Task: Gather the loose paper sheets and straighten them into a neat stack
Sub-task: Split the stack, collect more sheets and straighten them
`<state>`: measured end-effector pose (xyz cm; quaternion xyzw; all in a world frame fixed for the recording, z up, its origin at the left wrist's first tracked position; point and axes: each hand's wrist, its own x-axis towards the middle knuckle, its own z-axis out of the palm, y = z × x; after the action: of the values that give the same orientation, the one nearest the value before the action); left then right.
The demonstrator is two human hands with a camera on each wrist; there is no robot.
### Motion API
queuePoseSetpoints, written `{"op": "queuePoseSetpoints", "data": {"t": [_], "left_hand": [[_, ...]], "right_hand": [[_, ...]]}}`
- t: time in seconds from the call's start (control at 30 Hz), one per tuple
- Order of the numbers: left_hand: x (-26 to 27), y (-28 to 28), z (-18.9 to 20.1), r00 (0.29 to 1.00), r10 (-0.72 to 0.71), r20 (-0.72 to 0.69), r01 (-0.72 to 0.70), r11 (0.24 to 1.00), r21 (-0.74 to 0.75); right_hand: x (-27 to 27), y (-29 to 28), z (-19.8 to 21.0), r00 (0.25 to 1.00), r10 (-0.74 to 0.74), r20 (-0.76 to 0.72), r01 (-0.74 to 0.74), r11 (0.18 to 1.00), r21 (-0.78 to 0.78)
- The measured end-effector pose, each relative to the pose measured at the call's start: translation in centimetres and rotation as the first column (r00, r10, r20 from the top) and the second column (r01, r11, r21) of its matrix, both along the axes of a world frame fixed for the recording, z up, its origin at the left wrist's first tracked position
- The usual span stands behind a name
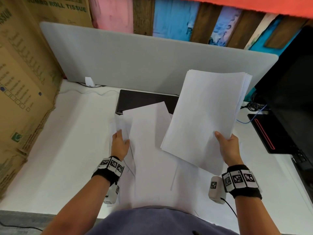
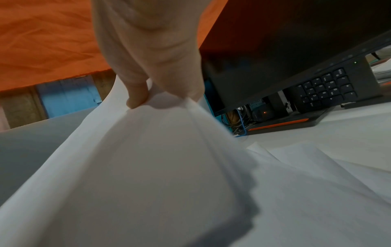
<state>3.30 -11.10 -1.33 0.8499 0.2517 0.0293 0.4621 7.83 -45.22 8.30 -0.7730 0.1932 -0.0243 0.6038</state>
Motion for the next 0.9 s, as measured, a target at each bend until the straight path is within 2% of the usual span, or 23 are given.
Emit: {"op": "queuePoseSetpoints", "data": {"t": [0.13, 0.23, 0.3, 0.33, 0.37, 0.43, 0.5, 0.57, 0.7, 0.8, 0.9], "left_hand": [[-0.1, -1.3, -0.4, 0.991, 0.056, -0.125, -0.053, 0.998, 0.033], [-0.8, -3.2, -0.4, 0.977, 0.058, -0.205, 0.007, 0.952, 0.305], [-1.0, -4.4, -0.5, 0.99, 0.012, -0.139, 0.051, 0.896, 0.442], [-1.0, -4.9, -0.6, 0.994, -0.034, -0.102, 0.077, 0.886, 0.458], [-0.9, -5.3, -0.7, 0.993, -0.087, -0.079, 0.112, 0.904, 0.412], [-0.8, -6.1, -0.7, 0.983, -0.164, -0.078, 0.175, 0.97, 0.17], [-0.7, -7.0, -0.7, 0.982, -0.153, -0.109, 0.157, 0.987, 0.036], [-0.3, -7.8, -0.7, 0.985, -0.12, -0.125, 0.117, 0.993, -0.035], [0.7, -9.6, -0.3, 0.987, -0.097, -0.127, 0.049, 0.939, -0.34], [1.3, -9.0, -0.1, 0.98, -0.081, -0.184, 0.001, 0.916, -0.4], [1.9, -4.5, 0.3, 0.976, 0.077, -0.202, -0.153, 0.904, -0.398]], "right_hand": [[-0.1, -0.5, 0.0, 1.0, -0.002, 0.006, 0.002, 1.0, 0.001], [-0.1, -0.5, -0.3, 1.0, -0.011, 0.002, 0.011, 1.0, 0.006], [-0.1, -0.5, -0.5, 1.0, -0.01, -0.002, 0.01, 1.0, 0.001], [-0.1, -0.6, -0.6, 1.0, -0.011, -0.004, 0.011, 1.0, -0.004], [-0.1, -0.6, -0.7, 1.0, -0.012, -0.007, 0.012, 1.0, -0.009], [-0.2, -0.7, -0.8, 1.0, -0.016, -0.011, 0.016, 1.0, -0.018], [-0.2, -0.8, -0.8, 1.0, -0.024, -0.014, 0.024, 0.999, -0.022], [-0.3, -0.9, -0.8, 0.999, -0.032, -0.015, 0.031, 0.999, -0.016], [-0.5, -1.0, -0.9, 0.999, -0.035, 0.001, 0.035, 0.999, -0.018], [-0.7, -1.2, -0.8, 0.999, -0.043, 0.0, 0.043, 0.999, -0.025], [-0.8, -2.1, -0.7, 0.999, -0.054, -0.002, 0.054, 0.998, -0.032]]}}
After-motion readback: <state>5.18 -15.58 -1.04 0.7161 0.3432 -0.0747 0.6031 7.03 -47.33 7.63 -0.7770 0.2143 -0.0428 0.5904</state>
